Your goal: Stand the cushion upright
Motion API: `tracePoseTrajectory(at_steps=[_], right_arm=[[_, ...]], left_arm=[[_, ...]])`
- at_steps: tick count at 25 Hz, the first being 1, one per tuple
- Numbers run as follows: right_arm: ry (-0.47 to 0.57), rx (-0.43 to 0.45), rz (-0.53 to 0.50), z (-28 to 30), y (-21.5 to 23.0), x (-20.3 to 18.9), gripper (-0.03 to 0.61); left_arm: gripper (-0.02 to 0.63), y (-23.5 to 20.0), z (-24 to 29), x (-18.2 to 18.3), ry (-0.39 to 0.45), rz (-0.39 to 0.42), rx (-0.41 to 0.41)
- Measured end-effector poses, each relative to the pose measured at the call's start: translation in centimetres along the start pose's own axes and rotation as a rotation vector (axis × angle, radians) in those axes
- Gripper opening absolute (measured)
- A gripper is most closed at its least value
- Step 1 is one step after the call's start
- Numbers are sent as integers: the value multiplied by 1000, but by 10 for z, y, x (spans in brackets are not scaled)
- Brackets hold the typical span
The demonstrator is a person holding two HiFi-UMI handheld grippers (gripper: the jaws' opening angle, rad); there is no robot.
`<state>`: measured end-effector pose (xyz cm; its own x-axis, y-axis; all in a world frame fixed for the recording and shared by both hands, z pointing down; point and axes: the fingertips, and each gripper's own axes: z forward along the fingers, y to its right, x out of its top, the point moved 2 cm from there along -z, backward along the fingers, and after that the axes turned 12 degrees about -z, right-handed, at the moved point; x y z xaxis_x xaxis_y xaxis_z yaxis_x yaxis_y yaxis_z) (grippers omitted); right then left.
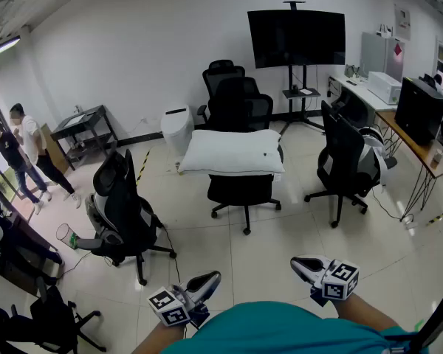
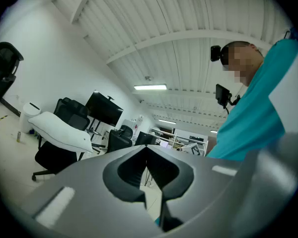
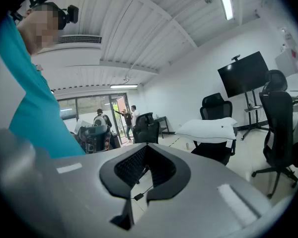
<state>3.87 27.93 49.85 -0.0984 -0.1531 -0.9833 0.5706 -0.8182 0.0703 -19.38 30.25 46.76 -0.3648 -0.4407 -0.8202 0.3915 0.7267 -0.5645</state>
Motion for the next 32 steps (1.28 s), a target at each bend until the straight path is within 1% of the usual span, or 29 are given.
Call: tracePoseTrajectory(at_steps=[12,16,19,23,27,29,32], right_arm=[[-11,-11,15,-69,62,-16,3],[-26,-22,22,-77,84,-24,3],[-28,-29,38,-69,96,-26,3],[-42,-33,42,-32,112,-27,3],[-44,-54,18,30,138,-14,3],[-33,-81,24,66,154,-1,3],[0,-97,48,125,166,24,3]], left_arm=[[12,22,84,-23,2,1,0],[12,19,106,-28,-9,-13,-8],[12,8,114,-27,-22,-28,-15],[12,-32,115,-9,-14,-50,-23],[12,-93,116,23,-13,-52,-57],[12,-128,119,45,-29,-52,-76],[12,-175,112,82,-81,-39,-102]])
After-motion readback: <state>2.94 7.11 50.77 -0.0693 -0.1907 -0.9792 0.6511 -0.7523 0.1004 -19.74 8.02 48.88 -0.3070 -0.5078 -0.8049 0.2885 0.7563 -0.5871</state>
